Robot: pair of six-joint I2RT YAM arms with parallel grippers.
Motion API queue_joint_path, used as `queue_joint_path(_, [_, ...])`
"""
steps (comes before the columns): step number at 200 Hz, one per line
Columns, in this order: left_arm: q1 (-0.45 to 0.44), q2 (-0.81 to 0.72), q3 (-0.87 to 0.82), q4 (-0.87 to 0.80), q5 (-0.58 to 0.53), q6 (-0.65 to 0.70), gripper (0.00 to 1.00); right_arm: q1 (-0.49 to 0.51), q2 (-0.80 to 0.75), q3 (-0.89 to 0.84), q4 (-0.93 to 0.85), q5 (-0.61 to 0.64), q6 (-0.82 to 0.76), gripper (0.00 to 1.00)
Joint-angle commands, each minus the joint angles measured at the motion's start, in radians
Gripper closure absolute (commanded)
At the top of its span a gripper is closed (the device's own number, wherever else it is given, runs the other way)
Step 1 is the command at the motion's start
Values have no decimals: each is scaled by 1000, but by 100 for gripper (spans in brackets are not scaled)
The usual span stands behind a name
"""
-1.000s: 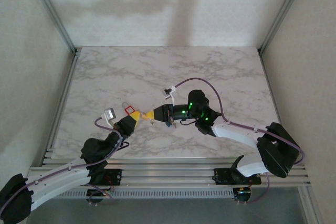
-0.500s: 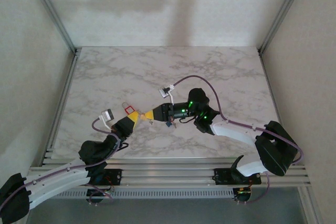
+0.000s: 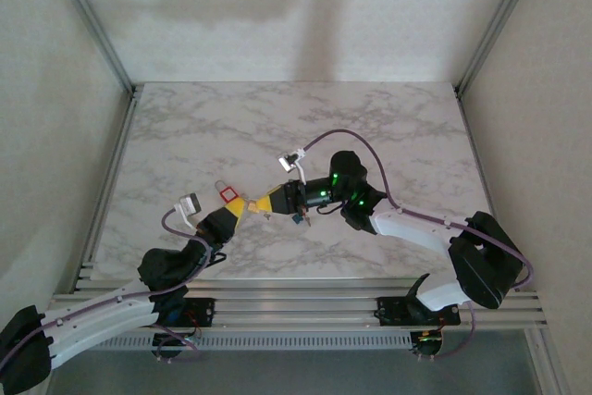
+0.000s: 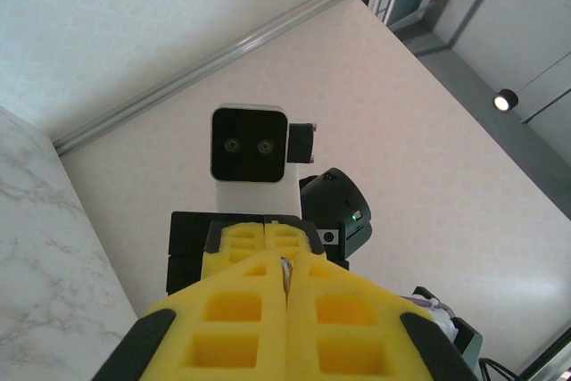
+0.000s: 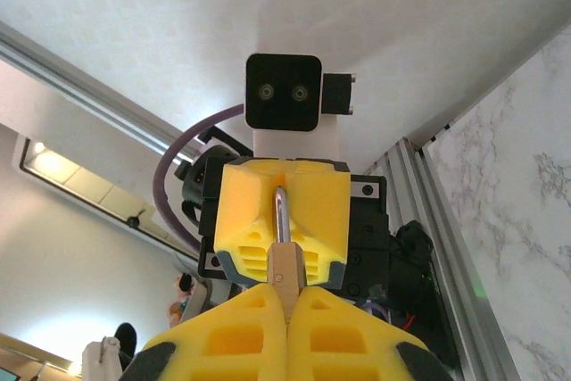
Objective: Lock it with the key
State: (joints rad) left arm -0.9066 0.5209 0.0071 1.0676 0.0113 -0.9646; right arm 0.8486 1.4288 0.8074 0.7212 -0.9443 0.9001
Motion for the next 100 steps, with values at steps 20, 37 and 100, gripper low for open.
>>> queue_joint_path(20, [-61,-31,-67,-85,281,1,100,-2,19,39,-107,161,-80,100])
queue_joint_path(37, [-61,-52,-64,-111,281,2,100,-2,14,42,-112,167,-83,100])
queue_joint_path(100, [-65,-90,-77,-137,280,-11,100,-7,-23,15,-85,207,-81,100])
